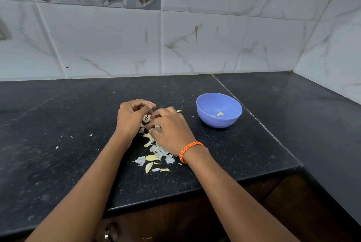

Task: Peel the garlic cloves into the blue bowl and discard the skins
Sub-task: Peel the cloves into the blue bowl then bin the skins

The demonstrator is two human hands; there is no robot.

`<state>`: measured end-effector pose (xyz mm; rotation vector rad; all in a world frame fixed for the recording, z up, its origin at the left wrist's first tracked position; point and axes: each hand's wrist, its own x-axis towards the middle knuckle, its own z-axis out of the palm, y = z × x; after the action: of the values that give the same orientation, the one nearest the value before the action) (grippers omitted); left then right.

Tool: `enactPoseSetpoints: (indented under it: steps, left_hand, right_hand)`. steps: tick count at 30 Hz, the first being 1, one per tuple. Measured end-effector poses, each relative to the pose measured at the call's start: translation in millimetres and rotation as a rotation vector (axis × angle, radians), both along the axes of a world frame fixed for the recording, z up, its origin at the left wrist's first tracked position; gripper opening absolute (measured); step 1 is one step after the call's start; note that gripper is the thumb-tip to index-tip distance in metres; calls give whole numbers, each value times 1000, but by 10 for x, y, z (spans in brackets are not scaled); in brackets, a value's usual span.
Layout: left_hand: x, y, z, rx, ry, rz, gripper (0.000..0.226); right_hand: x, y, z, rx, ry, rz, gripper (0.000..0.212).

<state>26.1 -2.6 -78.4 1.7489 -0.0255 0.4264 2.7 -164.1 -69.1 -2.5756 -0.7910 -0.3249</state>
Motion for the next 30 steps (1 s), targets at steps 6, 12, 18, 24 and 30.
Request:
enactPoseSetpoints:
  steps: [6,12,18,24,30]
  left_hand:
    - [17,6,-21,9,-13,17,18]
    - [18,30,-19,-18,-26,45,18]
    - [-44,-24,26,11,-82,-113,17]
    - [-55,-187,-95,615,-189,-358,31]
    - [-60,-276,-185,759,-129,-403,18]
  right_hand:
    - [-42,172,-32,-153,-50,-13,8]
    - [-17,171,-32,-58,-61,-27,5]
    - [31,-194,67,675,162,-49,6]
    - [42,-626,-104,555,75,-209,18]
    - [-79,-677,-225,553,118,-255,6]
